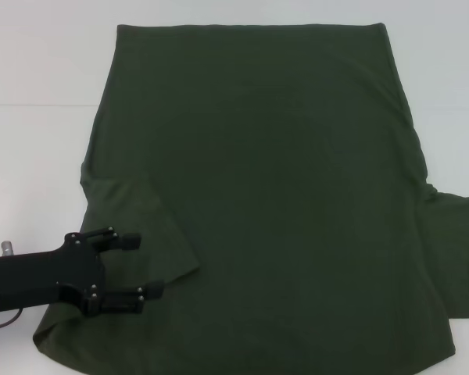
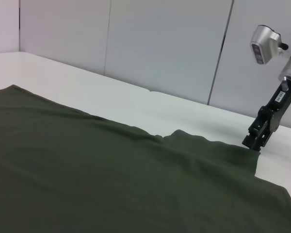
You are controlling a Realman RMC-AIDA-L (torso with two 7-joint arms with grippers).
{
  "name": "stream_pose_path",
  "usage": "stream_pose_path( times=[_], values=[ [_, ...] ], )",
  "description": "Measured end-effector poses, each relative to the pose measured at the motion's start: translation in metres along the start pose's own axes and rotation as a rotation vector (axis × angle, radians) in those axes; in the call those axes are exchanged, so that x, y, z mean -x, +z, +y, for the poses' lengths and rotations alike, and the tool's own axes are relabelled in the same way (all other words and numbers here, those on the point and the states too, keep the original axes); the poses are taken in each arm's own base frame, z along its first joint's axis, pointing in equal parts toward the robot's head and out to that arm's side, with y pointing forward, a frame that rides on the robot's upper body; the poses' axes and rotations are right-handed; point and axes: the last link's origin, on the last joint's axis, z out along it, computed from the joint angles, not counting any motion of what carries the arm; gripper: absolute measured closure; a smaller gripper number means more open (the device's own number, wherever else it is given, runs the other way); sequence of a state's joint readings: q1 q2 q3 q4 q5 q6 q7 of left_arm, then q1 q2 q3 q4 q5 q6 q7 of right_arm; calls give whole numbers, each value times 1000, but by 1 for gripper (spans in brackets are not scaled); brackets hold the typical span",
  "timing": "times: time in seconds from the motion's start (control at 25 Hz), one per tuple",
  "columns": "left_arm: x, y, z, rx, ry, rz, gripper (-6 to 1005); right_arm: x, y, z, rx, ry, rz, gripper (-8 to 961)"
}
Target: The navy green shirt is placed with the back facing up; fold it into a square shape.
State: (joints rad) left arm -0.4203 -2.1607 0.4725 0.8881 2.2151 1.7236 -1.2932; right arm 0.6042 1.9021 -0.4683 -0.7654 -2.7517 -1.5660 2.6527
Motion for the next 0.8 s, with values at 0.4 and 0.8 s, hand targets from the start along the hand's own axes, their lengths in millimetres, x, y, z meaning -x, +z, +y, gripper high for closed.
stream_pose_path(
  times=[0.4,0.8],
  values=[
    [0,1,-1,-3,1,0,95,2,5,4,4,-4,-1,71],
    [0,2,-2,-9,-4,-1,95,8,6,8,9,-14,-19,85]
  ],
)
